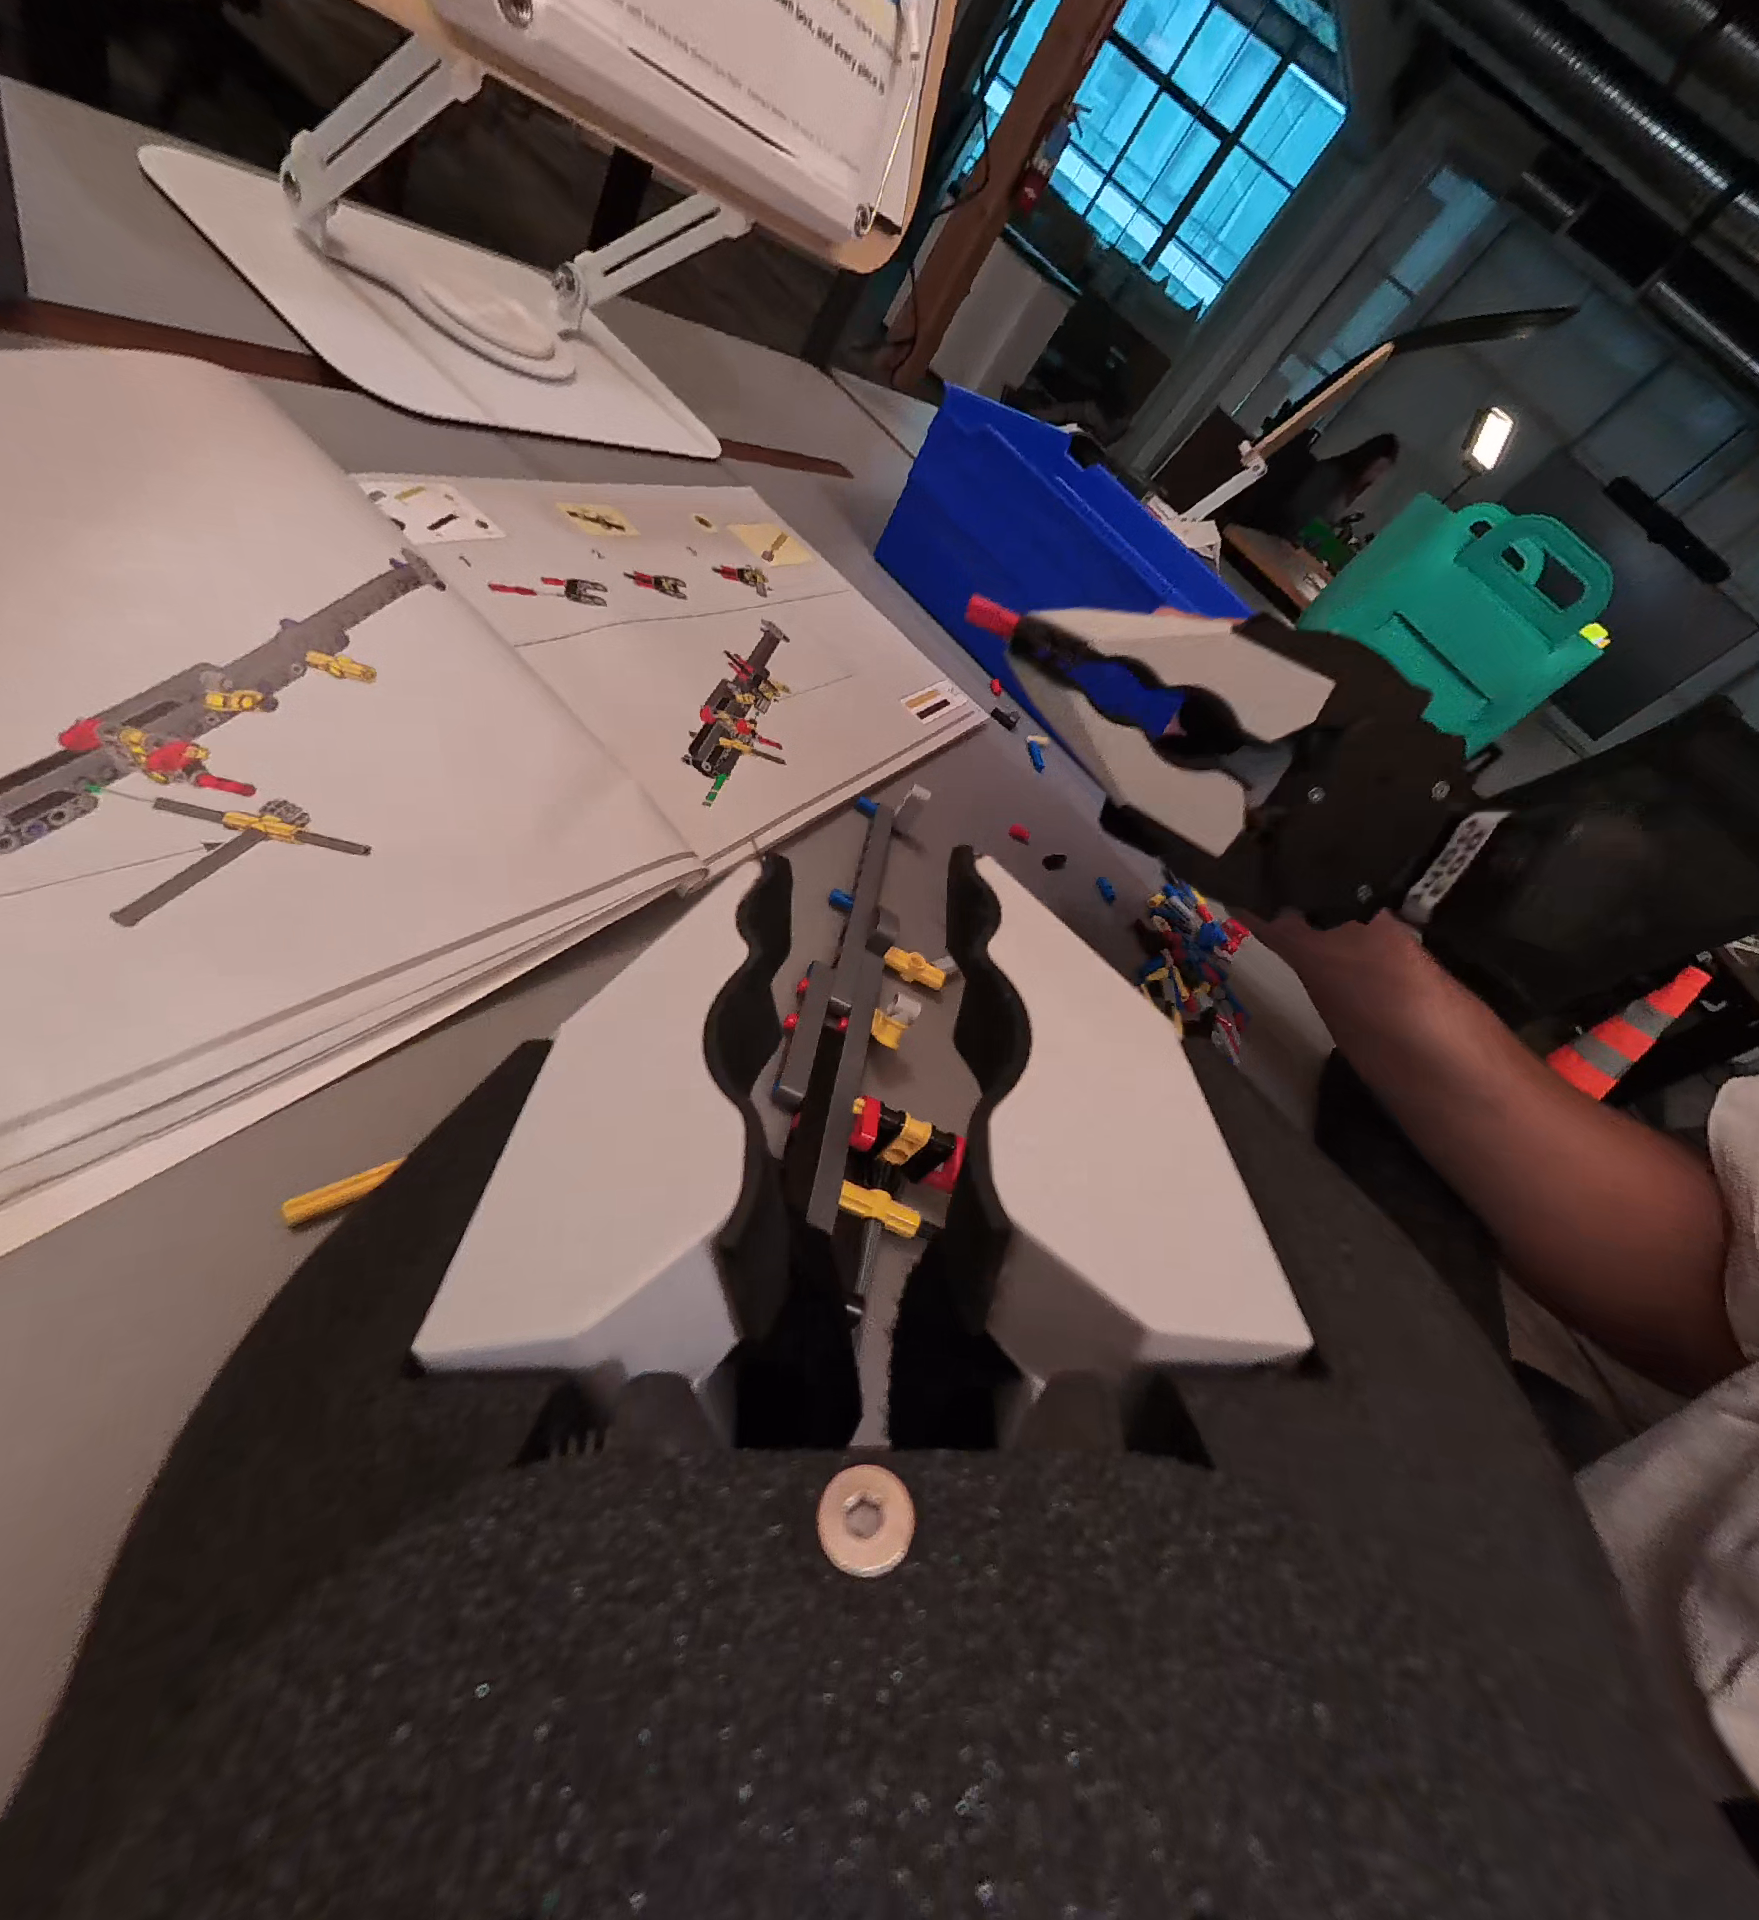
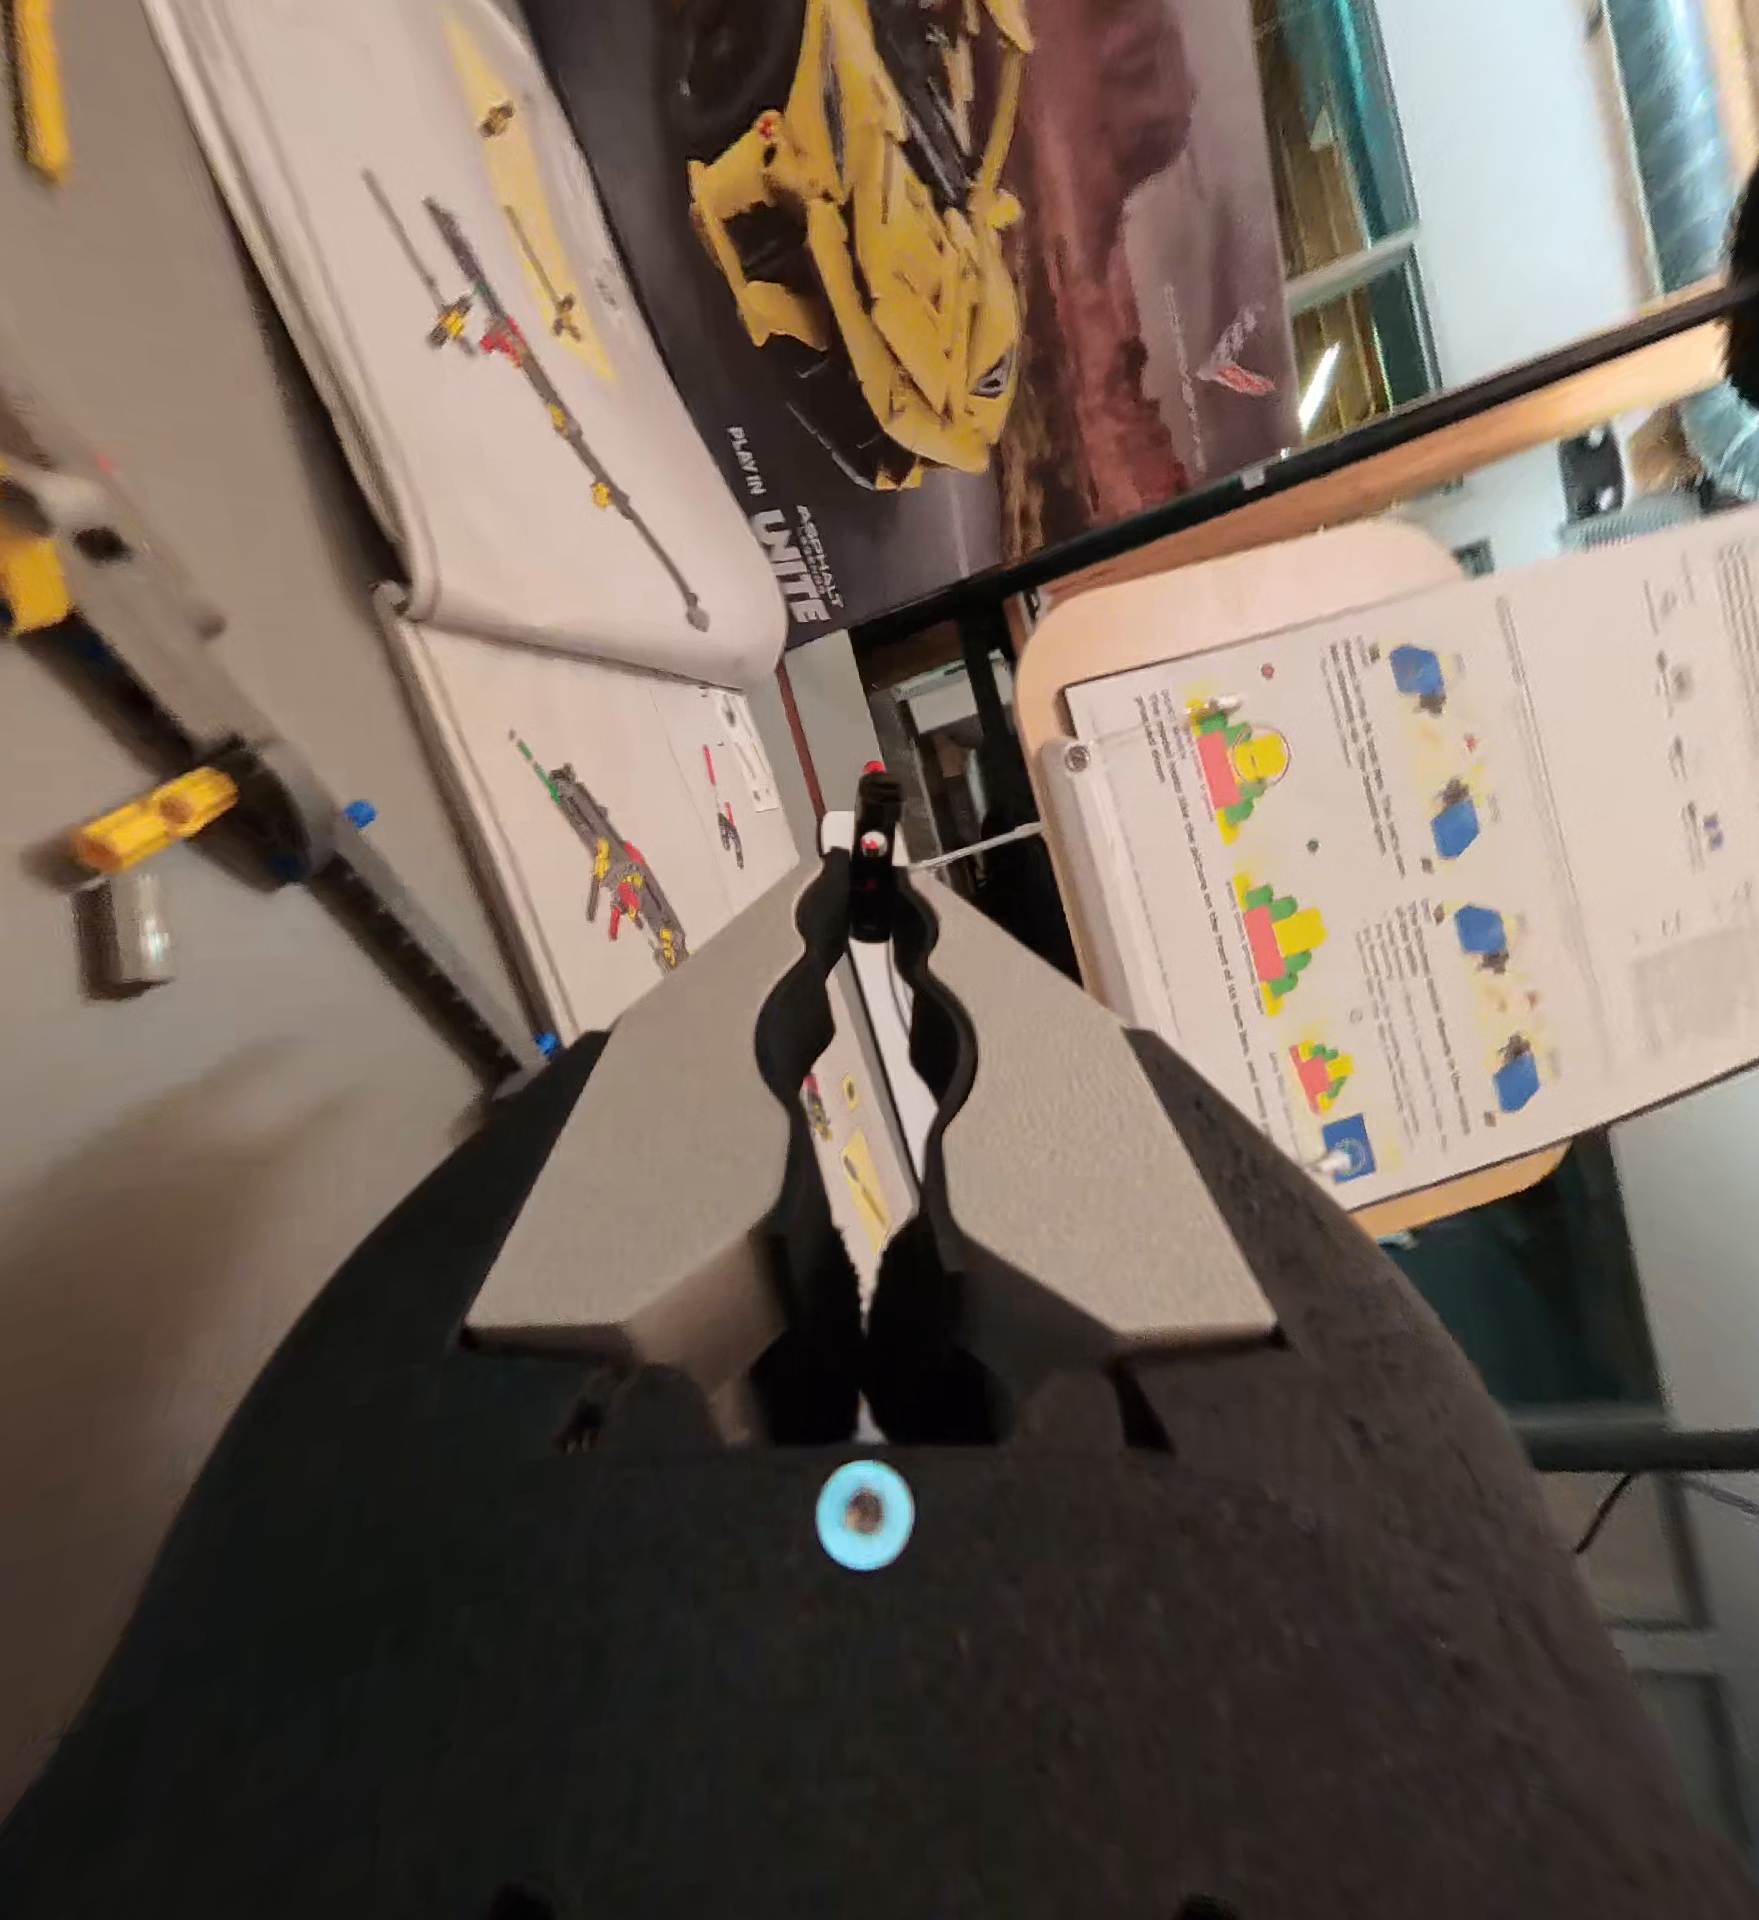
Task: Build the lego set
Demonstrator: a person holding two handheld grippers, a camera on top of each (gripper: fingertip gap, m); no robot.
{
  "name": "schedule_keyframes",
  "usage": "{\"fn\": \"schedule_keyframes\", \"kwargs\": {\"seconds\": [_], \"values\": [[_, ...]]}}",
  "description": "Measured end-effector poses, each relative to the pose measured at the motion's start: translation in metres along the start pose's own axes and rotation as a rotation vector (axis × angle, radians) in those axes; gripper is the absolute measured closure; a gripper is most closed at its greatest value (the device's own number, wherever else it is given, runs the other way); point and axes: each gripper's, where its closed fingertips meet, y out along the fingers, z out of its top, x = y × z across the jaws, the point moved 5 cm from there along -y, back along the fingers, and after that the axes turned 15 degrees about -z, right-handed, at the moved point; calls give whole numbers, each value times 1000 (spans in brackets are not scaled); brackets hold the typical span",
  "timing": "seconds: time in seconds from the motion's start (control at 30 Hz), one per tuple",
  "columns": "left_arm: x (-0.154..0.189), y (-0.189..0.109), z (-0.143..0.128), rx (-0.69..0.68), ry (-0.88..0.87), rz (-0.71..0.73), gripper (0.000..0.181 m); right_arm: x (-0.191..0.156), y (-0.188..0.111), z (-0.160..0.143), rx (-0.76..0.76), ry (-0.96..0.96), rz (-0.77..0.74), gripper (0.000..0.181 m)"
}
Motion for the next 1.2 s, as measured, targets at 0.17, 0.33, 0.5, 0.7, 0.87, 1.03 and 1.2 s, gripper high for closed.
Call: {"fn": "schedule_keyframes", "kwargs": {"seconds": [0.17,0.33,0.5,0.7,0.87,1.03,1.2], "values": [[9,7,-6,-76,132,2,151,-15,-5,5,41,-47,56,175],[26,18,-15,-146,271,-28,137,-33,-23,55,290,-74,113,175],[42,23,-20,-177,355,-72,143,-45,-32,77,360,-133,125,175],[37,28,-34,-267,371,-19,151,-47,-35,82,335,-188,107,175],[30,30,-37,-280,285,2,119,-52,-38,85,347,-253,89,175],[35,31,-40,-312,359,-14,142,-51,-40,88,356,-246,87,175],[37,31,-40,-323,398,-11,143,-50,-42,88,346,-217,88,174]]}}
